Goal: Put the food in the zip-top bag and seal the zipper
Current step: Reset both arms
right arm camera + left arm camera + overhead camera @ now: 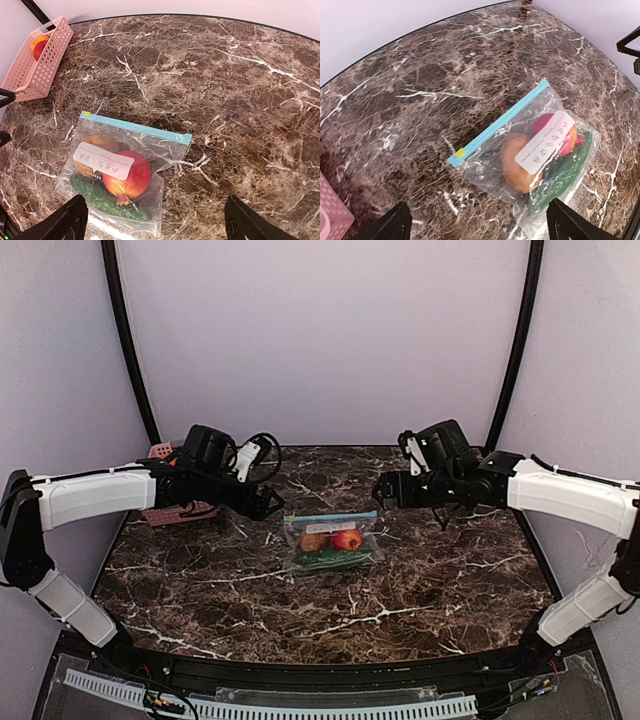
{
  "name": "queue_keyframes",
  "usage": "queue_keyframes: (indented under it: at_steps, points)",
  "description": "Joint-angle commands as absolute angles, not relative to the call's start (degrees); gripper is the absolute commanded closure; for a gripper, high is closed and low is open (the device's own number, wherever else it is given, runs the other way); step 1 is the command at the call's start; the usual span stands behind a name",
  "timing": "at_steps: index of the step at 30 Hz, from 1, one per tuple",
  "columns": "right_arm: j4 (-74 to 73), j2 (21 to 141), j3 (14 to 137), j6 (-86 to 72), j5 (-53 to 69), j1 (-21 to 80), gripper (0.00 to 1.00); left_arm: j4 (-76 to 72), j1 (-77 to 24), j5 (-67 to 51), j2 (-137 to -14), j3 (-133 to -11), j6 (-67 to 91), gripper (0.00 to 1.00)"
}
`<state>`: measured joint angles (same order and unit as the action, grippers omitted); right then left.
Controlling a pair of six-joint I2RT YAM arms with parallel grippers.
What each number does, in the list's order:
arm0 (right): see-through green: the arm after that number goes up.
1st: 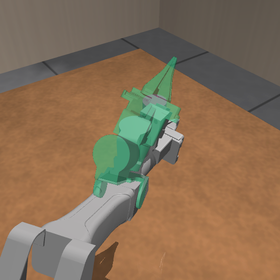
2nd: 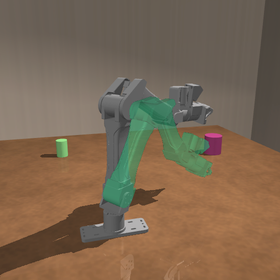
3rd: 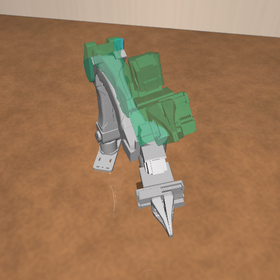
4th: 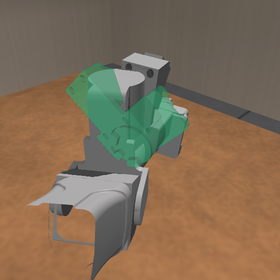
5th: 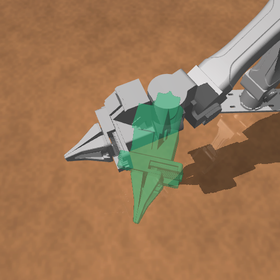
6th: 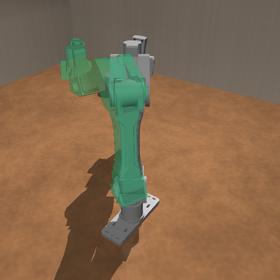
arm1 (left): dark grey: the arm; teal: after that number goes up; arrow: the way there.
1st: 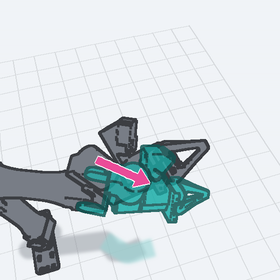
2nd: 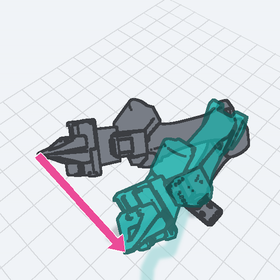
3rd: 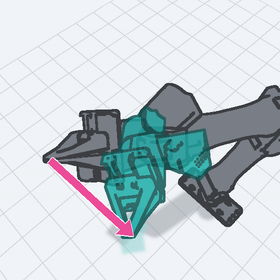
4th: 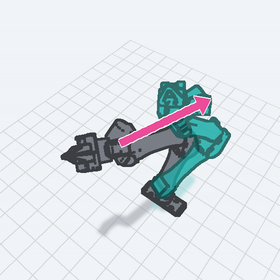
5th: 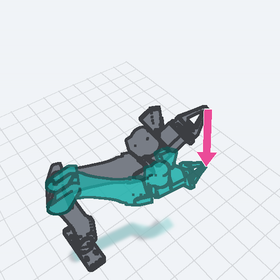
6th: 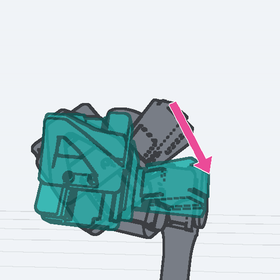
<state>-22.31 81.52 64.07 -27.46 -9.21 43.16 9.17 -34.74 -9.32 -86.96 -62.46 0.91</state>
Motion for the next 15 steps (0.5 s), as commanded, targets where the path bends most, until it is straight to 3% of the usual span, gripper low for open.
queue_keyframes:
  at_steps: [1, 15]
  points:
    - [-20.2, 79.2, 60.4, -25.5, -5.7, 38.9, 0.05, 1.3, -30.4, -5.0, -79.8, -54.6, 6.7, 0.05]
    - [-10.6, 64.8, 43.8, -18.1, -0.2, 16.0, 0.01, -10.0, -0.3, 1.4, -61.1, -31.2, 12.0, 0.03]
